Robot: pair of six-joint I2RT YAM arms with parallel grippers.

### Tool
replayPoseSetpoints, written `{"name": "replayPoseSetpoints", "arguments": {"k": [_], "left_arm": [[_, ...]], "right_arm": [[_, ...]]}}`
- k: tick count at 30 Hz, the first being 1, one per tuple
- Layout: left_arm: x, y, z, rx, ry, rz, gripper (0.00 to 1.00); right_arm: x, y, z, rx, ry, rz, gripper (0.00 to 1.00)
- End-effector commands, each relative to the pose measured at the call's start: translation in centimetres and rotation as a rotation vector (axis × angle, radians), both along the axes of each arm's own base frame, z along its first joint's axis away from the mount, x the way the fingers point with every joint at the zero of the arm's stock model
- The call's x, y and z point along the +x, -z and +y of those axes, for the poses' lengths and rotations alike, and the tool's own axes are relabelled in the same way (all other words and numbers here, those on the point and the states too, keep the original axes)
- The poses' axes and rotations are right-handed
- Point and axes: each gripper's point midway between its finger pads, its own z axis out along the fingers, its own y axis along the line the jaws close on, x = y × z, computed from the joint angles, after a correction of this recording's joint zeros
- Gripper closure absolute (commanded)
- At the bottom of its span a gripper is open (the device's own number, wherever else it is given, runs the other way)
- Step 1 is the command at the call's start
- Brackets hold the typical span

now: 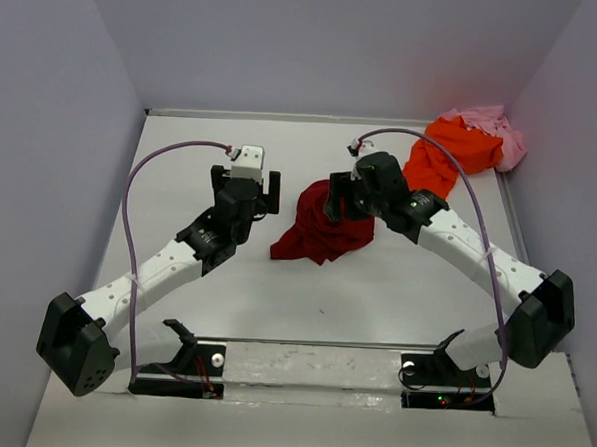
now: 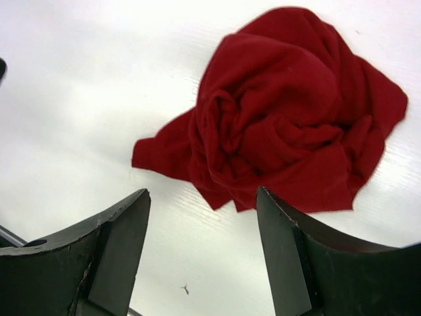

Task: Fold and stack the t-shirts
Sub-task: Flatten out the tshirt

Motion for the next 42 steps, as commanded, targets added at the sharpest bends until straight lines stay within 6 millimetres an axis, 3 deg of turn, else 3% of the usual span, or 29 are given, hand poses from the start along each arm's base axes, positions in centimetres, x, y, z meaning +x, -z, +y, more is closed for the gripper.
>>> {"name": "replayPoseSetpoints", "arguments": {"k": [1,9,15,21,24,25,26,28,29,34,39,42], "left_arm": [[0.1,-2.0,-0.2,-0.042,-0.003,-0.060,0.01],[0.0,-1.8,-0.3,-0.044,0.004,-0.056,0.01],[0.0,-1.9,-0.2,-0.046,0.004,-0.058,0.01],[-0.1,-2.2,-0.2,-0.050,0.004,-0.064,0.01],[-0.1,-2.3,-0.2,-0.054,0.007,-0.069,0.01],[-0.2,-2.3,-0.2,-0.054,0.009,-0.068,0.01],[-0.1,-2.4,-0.2,-0.055,0.009,-0.070,0.01],[-0.2,-2.3,-0.2,-0.055,0.010,-0.068,0.01],[-0.2,-2.3,-0.2,-0.055,0.010,-0.068,0.01],[-0.2,-2.4,-0.1,-0.054,0.008,-0.071,0.01],[-0.2,-2.4,-0.1,-0.054,0.008,-0.071,0.01],[-0.2,-2.5,-0.2,-0.057,0.010,-0.072,0.01]], "right_arm": [[-0.7,2.5,-2.8,-0.084,0.088,0.011,0.29],[1.6,7.1,-5.6,-0.250,0.287,0.030,0.30],[4.1,8.2,-6.0,-0.312,0.373,0.021,0.30],[5.2,9.4,-6.7,-0.357,0.396,0.031,0.30],[5.4,10.0,-6.8,-0.362,0.393,0.046,0.40],[5.4,10.2,-6.7,-0.359,0.391,0.047,0.48],[5.4,10.4,-6.6,-0.357,0.387,0.052,0.73],[5.4,10.5,-6.5,-0.354,0.384,0.056,0.88],[5.4,10.5,-6.3,-0.349,0.381,0.057,1.00],[5.8,9.3,-5.7,-0.322,0.359,0.042,1.00],[6.6,5.5,-4.0,-0.258,0.284,-0.016,1.00],[7.9,1.2,-2.3,-0.193,0.238,-0.088,1.00]]}}
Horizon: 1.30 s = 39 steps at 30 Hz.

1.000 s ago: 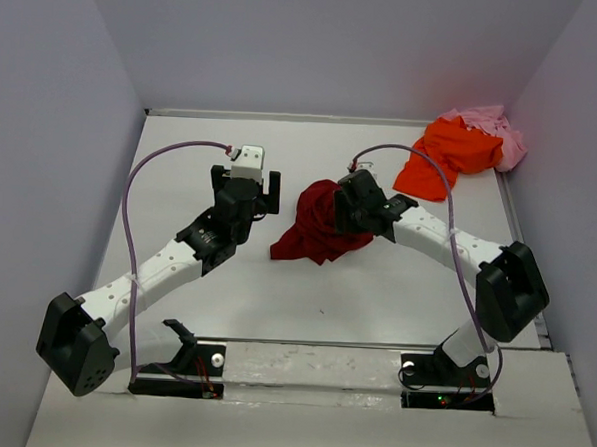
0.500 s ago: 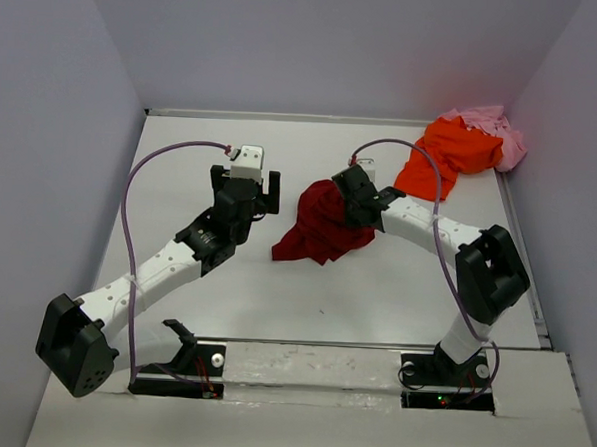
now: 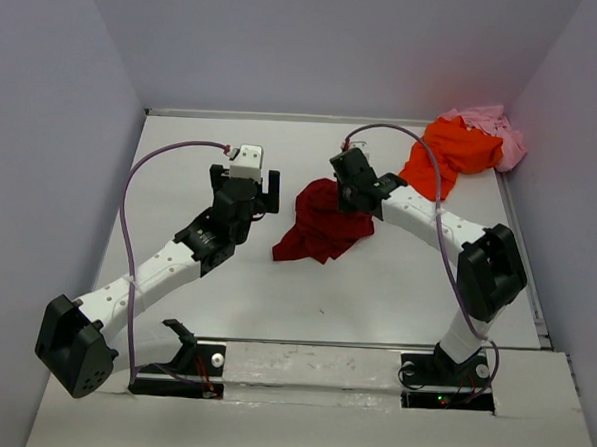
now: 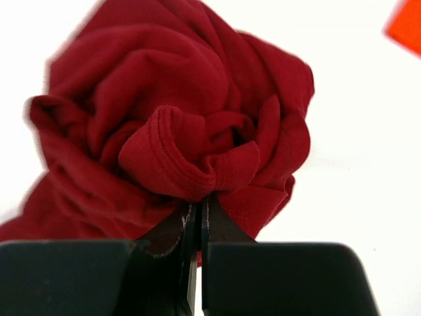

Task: Fold and stack the t-shirts
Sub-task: Flatten out the tshirt

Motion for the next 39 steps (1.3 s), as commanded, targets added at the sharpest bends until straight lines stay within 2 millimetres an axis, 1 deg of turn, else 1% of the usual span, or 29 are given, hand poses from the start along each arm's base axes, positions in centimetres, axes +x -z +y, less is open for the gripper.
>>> {"name": "replayPoseSetpoints", "arguments": {"k": [1,3,4,7,8,9,10,11,12,14,15,16,17,18,19,21,22,23,25,26,27,28,30,31,32,34,35,38,39], "left_arm": [[-0.1,-1.9,-0.1,-0.043,0.001,-0.058,0.01],[-0.1,-2.0,-0.1,-0.045,0.001,-0.060,0.01],[-0.1,-2.0,-0.1,-0.045,0.001,-0.060,0.01],[-0.1,-2.1,0.0,-0.046,0.000,-0.062,0.01],[-0.2,-2.1,0.0,-0.044,0.000,-0.062,0.01],[-0.2,-2.1,0.0,-0.044,-0.001,-0.062,0.01],[-0.2,-2.1,0.0,-0.045,-0.001,-0.063,0.01],[-0.1,-2.0,0.0,-0.041,-0.003,-0.061,0.01],[-0.1,-2.1,0.0,-0.042,-0.002,-0.064,0.01],[-0.2,-2.1,0.1,-0.042,-0.002,-0.064,0.01],[-0.2,-2.1,0.1,-0.040,-0.002,-0.064,0.01],[-0.1,-2.1,0.1,-0.040,-0.003,-0.064,0.01],[-0.1,-2.1,0.1,-0.040,-0.005,-0.064,0.01],[-0.1,-2.1,0.1,-0.041,-0.005,-0.065,0.01],[-0.1,-2.1,0.1,-0.041,-0.005,-0.065,0.01],[-0.1,-2.2,0.1,-0.038,-0.003,-0.065,0.01],[-0.1,-2.1,0.0,-0.039,-0.002,-0.064,0.01],[-0.1,-2.1,0.0,-0.039,-0.002,-0.064,0.01],[-0.1,-2.1,0.0,-0.037,-0.001,-0.064,0.01],[-0.1,-2.1,0.0,-0.038,-0.002,-0.063,0.01],[-0.1,-2.1,0.0,-0.037,0.000,-0.064,0.01],[-0.1,-2.1,0.0,-0.039,-0.002,-0.064,0.01],[-0.1,-2.1,0.0,-0.039,0.001,-0.063,0.01],[-0.1,-2.1,0.0,-0.039,0.001,-0.063,0.01],[-0.1,-2.1,0.0,-0.038,0.002,-0.064,0.01],[-0.1,-2.2,-0.1,-0.041,0.003,-0.064,0.01],[-0.1,-2.1,0.0,-0.039,0.003,-0.065,0.01],[-0.2,-2.2,0.0,-0.041,0.003,-0.064,0.01],[-0.2,-2.2,0.0,-0.041,0.003,-0.064,0.01]], "right_arm": [[2.6,-8.3,2.6,0.116,-0.081,-0.168,1.00],[3.5,-9.0,3.3,0.106,-0.107,-0.181,1.00],[4.3,-10.7,3.9,0.124,-0.114,-0.212,1.00],[5.7,-10.8,5.2,0.114,-0.143,-0.217,1.00],[6.5,-12.1,5.9,0.134,-0.151,-0.245,1.00],[7.0,-12.0,6.5,0.135,-0.164,-0.240,1.00],[7.6,-10.3,7.2,0.123,-0.176,-0.205,1.00],[8.2,-11.1,8.3,0.152,-0.197,-0.215,1.00],[8.6,-9.1,9.0,0.150,-0.199,-0.174,1.00],[8.9,-8.1,10.3,0.181,-0.224,-0.146,1.00],[9.0,-7.1,10.7,0.195,-0.221,-0.123,1.00],[9.1,-5.1,11.1,0.190,-0.224,-0.086,1.00],[9.0,-4.2,11.4,0.190,-0.227,-0.068,1.00],[8.5,-3.1,12.2,0.195,-0.243,-0.042,1.00],[8.5,-1.2,12.4,0.183,-0.247,-0.009,1.00],[7.3,0.8,13.7,0.171,-0.280,0.031,1.00],[7.2,1.7,13.7,0.164,-0.278,0.047,1.00],[6.5,3.1,14.4,0.157,-0.293,0.074,1.00],[5.6,4.5,14.7,0.145,-0.304,0.102,0.99],[5.2,4.8,15.0,0.140,-0.313,0.109,0.91],[5.2,4.7,14.8,0.135,-0.309,0.104,0.83],[5.1,4.6,14.6,0.128,-0.305,0.103,0.64],[5.3,3.6,13.9,0.107,-0.295,0.075,0.55],[5.5,2.0,13.7,0.111,-0.291,0.043,0.50],[5.6,1.3,13.2,0.093,-0.281,0.023,0.44],[5.9,0.1,12.4,0.068,-0.273,-0.011,0.41],[6.0,-1.1,11.8,0.054,-0.255,-0.039,0.39],[6.0,-2.4,10.6,0.028,-0.222,-0.070,0.35],[6.1,-3.5,10.1,0.024,-0.200,-0.096,0.34]]}}
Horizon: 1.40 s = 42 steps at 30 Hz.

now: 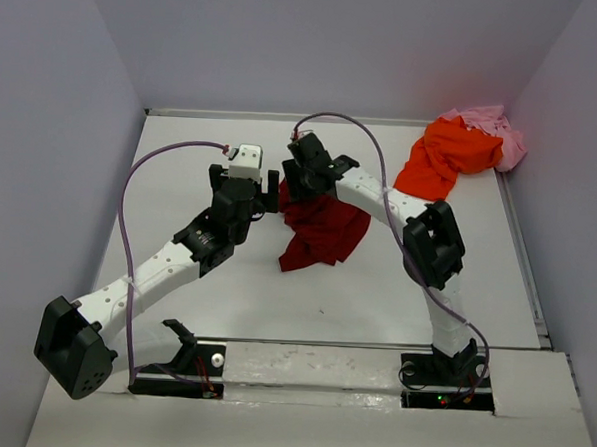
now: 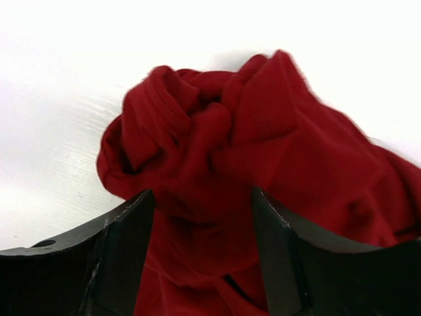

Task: Fold and stack the t-shirts
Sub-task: Flatten out the tshirt

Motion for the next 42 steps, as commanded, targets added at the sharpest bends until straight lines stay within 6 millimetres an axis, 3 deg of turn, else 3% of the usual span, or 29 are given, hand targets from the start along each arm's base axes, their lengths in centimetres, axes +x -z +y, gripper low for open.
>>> {"name": "replayPoseSetpoints", "arguments": {"k": [1,7,17,28,37,42], "left_arm": [[-0.1,-1.9,-0.1,-0.036,0.002,-0.058,0.01],[-0.1,-1.8,-0.1,-0.037,0.003,-0.057,0.01],[-0.2,-2.0,-0.1,-0.042,0.006,-0.060,0.01],[-0.2,-1.9,-0.1,-0.035,0.007,-0.059,0.01],[-0.1,-1.8,-0.1,-0.034,0.008,-0.059,0.01],[-0.1,-1.8,-0.1,-0.034,0.008,-0.059,0.01]], "right_arm": [[0.6,-6.0,-2.1,-0.003,0.068,-0.135,0.33],[1.6,-7.4,-5.4,-0.022,0.173,-0.176,0.31],[3.8,-2.0,-10.3,-0.066,0.296,-0.096,0.32],[4.3,-0.1,-9.4,-0.034,0.277,-0.058,0.32],[4.8,-0.1,-8.4,-0.004,0.254,-0.052,0.33],[5.1,0.8,-7.5,0.014,0.231,-0.032,0.40]]}}
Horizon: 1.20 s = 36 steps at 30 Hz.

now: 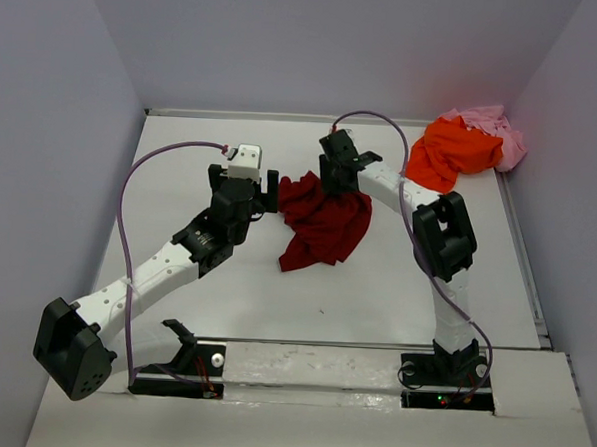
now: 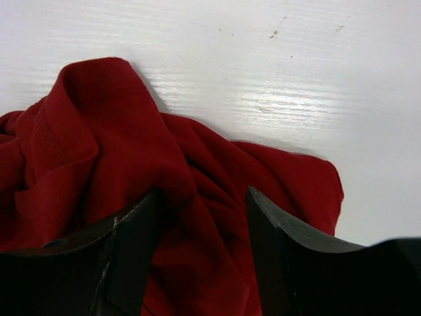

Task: Fold and stack the t-shirts
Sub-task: Flatten out the tshirt

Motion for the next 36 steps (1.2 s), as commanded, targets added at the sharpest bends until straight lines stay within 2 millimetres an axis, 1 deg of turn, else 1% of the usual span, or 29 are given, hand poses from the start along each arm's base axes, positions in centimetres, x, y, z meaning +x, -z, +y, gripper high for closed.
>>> {"name": "replayPoseSetpoints", "arguments": {"k": [1,2,4,5,8,12,16,19,21,22,25,29,30,33,36], "left_arm": [[0.0,-1.6,-0.2,-0.032,0.007,-0.054,0.01],[0.0,-1.6,-0.2,-0.032,0.007,-0.054,0.01],[0.0,-1.7,-0.2,-0.031,0.009,-0.055,0.01],[0.0,-1.7,-0.2,-0.032,0.007,-0.055,0.01],[-0.1,-1.7,-0.2,-0.033,0.010,-0.056,0.01],[-0.1,-1.8,-0.2,-0.033,0.010,-0.058,0.01],[0.0,-1.7,-0.3,-0.031,0.012,-0.056,0.01],[0.0,-1.7,-0.3,-0.034,0.013,-0.055,0.01],[0.0,-1.7,-0.3,-0.033,0.013,-0.056,0.01],[-0.1,-1.7,-0.3,-0.033,0.015,-0.056,0.01],[-0.1,-1.7,-0.4,-0.033,0.016,-0.056,0.01],[0.0,-1.7,-0.3,-0.033,0.015,-0.056,0.01],[0.0,-1.7,-0.3,-0.032,0.015,-0.056,0.01],[0.0,-1.6,-0.3,-0.032,0.015,-0.055,0.01],[0.0,-1.6,-0.3,-0.032,0.015,-0.055,0.01]], "right_arm": [[1.5,-1.3,2.3,0.076,-0.031,-0.050,0.43],[1.5,-1.2,2.4,0.080,-0.035,-0.047,0.46],[1.6,-1.1,2.7,0.088,-0.046,-0.047,0.49],[1.8,-1.4,2.9,0.092,-0.050,-0.053,0.50],[2.0,-1.5,3.0,0.090,-0.057,-0.060,0.51],[2.4,-2.1,3.2,0.093,-0.061,-0.075,0.52],[2.5,-2.8,3.5,0.106,-0.073,-0.088,0.57],[2.6,-3.0,3.6,0.107,-0.078,-0.093,0.64],[2.6,-2.9,3.6,0.105,-0.078,-0.090,0.70],[2.6,-2.8,3.6,0.104,-0.078,-0.089,0.75],[2.6,-2.7,3.6,0.106,-0.080,-0.087,0.81],[2.5,-2.5,3.5,0.103,-0.077,-0.083,0.93],[2.5,-2.4,3.5,0.102,-0.077,-0.080,0.99],[2.5,-2.7,3.4,0.100,-0.078,-0.086,1.00],[2.4,-3.6,3.2,0.099,-0.082,-0.102,1.00]]}}
